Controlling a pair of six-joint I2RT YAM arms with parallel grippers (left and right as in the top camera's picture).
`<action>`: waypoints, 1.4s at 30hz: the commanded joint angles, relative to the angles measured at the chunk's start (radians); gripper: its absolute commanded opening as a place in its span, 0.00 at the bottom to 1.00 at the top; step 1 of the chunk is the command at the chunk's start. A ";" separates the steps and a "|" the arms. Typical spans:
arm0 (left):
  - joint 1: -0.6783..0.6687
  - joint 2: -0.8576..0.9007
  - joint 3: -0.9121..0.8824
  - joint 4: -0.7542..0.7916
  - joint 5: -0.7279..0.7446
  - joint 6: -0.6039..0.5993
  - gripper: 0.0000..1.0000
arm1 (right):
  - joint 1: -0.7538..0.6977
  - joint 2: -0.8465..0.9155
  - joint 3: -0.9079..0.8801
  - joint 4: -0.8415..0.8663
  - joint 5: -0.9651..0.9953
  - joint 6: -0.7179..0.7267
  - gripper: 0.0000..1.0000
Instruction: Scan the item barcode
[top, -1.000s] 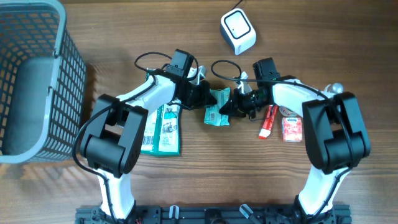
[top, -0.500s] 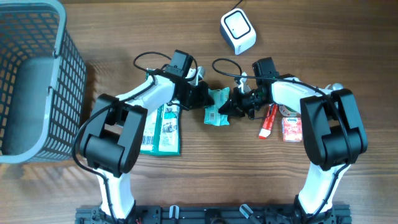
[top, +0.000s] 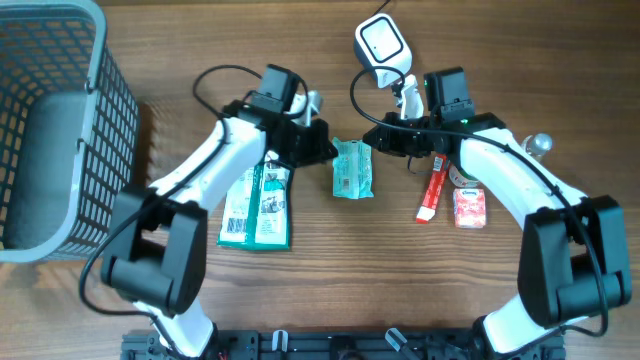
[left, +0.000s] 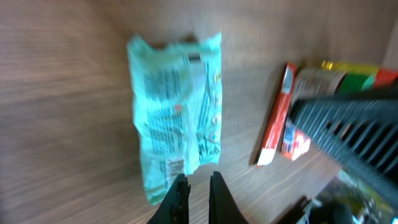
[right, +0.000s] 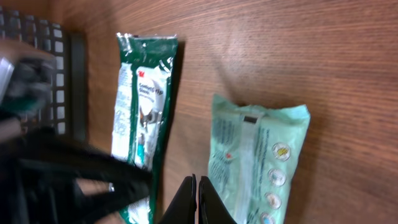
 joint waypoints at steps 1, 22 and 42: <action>-0.043 0.084 -0.002 -0.009 0.092 0.024 0.04 | -0.002 0.068 -0.003 0.024 0.024 -0.010 0.04; -0.075 0.204 -0.075 -0.073 -0.220 0.076 0.04 | -0.005 0.118 0.018 -0.008 0.109 -0.016 0.05; -0.090 -0.019 -0.078 -0.060 -0.227 0.071 0.07 | -0.005 -0.002 0.015 -0.128 0.256 -0.107 0.62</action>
